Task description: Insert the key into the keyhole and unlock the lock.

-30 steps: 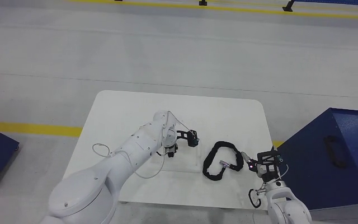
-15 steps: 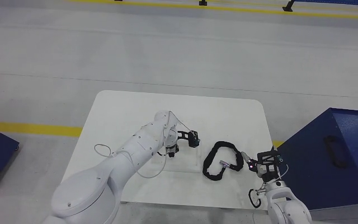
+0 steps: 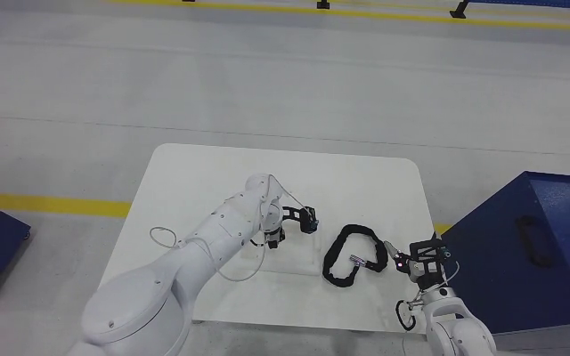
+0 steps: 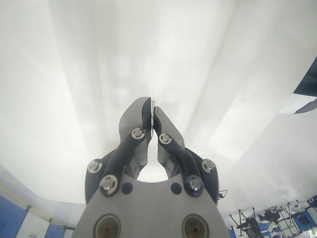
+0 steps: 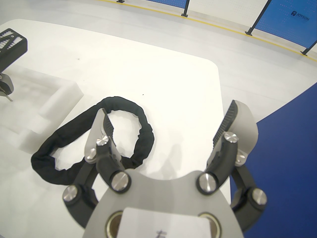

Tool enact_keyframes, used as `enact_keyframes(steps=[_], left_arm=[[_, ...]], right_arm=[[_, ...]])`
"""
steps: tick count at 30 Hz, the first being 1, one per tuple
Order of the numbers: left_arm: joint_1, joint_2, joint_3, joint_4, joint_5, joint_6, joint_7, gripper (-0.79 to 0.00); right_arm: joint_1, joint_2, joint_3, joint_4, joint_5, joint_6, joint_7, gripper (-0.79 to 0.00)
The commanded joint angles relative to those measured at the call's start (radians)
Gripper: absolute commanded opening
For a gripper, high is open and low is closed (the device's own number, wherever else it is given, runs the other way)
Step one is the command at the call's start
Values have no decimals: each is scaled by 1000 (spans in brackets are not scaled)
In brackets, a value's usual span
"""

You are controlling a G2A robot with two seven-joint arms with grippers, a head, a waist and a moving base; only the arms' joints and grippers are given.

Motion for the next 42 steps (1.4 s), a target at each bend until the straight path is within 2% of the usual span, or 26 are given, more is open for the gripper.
enact_keyframes(steps=[1, 14, 20, 25, 28, 31, 33, 38, 42], left_arm=[[-1, 0, 0, 1, -3, 1, -1, -785], [-17, 12, 5, -19, -28, 8, -8, -785], [-32, 36, -8, -67, -45, 34, -34, -785], [-39, 73, -35, -151, -40, 49, -37, -785], [-36, 113, -84, -220, -31, 79, 45, -785], [-8, 168, -166, -280, -49, 120, 162, -785], [26, 215, -237, -330, -67, 88, 259, -785], [170, 348, -455, -480, -71, -121, 488, -785], [321, 434, -584, -652, -47, -134, 564, -785]], right_arm=[[0, 0, 0, 0, 0, 0, 0, 0], [0, 0, 0, 0, 0, 0, 0, 0], [0, 0, 0, 0, 0, 0, 0, 0], [0, 0, 0, 0, 0, 0, 0, 0], [0, 0, 0, 0, 0, 0, 0, 0], [0, 0, 0, 0, 0, 0, 0, 0], [0, 0, 0, 0, 0, 0, 0, 0], [0, 0, 0, 0, 0, 0, 0, 0], [0, 0, 0, 0, 0, 0, 0, 0]])
